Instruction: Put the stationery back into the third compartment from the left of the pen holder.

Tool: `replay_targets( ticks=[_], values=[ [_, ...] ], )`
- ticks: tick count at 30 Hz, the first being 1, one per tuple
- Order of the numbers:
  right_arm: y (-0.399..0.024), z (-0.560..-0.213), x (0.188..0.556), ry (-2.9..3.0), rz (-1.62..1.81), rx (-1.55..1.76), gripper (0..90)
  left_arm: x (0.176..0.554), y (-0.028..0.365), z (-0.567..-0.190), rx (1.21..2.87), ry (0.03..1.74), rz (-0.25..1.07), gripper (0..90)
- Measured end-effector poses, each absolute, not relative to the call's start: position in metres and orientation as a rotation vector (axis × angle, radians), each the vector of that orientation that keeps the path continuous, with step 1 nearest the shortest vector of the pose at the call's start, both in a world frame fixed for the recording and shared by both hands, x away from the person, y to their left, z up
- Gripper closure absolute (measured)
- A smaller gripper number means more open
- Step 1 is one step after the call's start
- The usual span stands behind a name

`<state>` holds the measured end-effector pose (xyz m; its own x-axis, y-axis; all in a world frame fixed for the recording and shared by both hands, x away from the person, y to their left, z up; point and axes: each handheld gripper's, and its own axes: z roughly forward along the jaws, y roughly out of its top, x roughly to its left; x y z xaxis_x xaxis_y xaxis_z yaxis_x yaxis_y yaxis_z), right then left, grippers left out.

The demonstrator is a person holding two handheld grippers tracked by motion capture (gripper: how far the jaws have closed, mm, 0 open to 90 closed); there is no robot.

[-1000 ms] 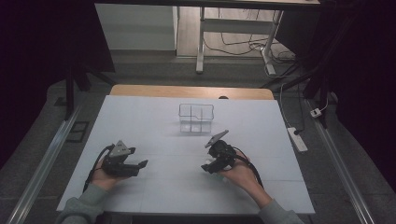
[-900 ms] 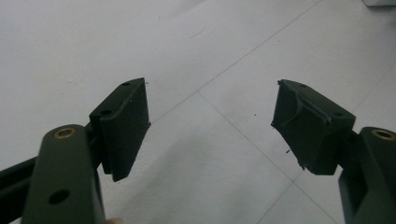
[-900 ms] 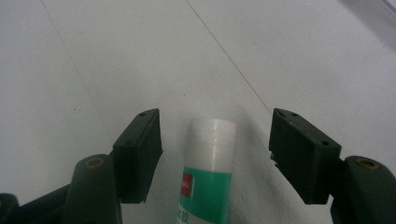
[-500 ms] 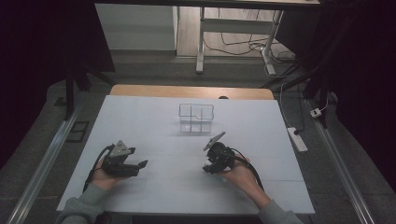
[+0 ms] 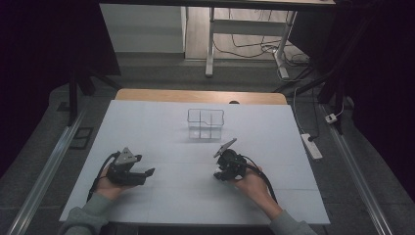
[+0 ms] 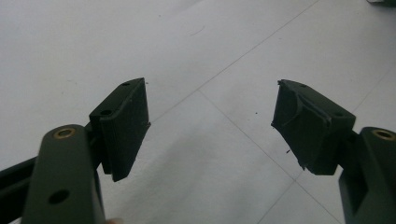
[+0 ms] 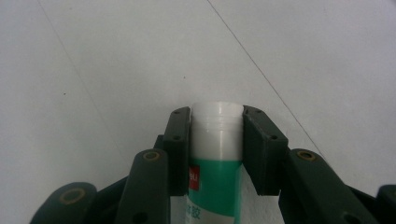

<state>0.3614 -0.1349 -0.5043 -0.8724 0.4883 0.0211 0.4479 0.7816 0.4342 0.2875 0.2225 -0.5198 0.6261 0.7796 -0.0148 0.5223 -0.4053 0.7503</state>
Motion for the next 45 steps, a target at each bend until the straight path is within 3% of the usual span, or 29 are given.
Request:
replay_targets(
  ticks=[45],
  values=[
    [-0.17, -0.453, 0.36, 2.636, 1.076, 0.814, 63.9, 0.288, 0.223, -0.521, 2.112, 1.017, 0.437, 26.4]
  ],
)
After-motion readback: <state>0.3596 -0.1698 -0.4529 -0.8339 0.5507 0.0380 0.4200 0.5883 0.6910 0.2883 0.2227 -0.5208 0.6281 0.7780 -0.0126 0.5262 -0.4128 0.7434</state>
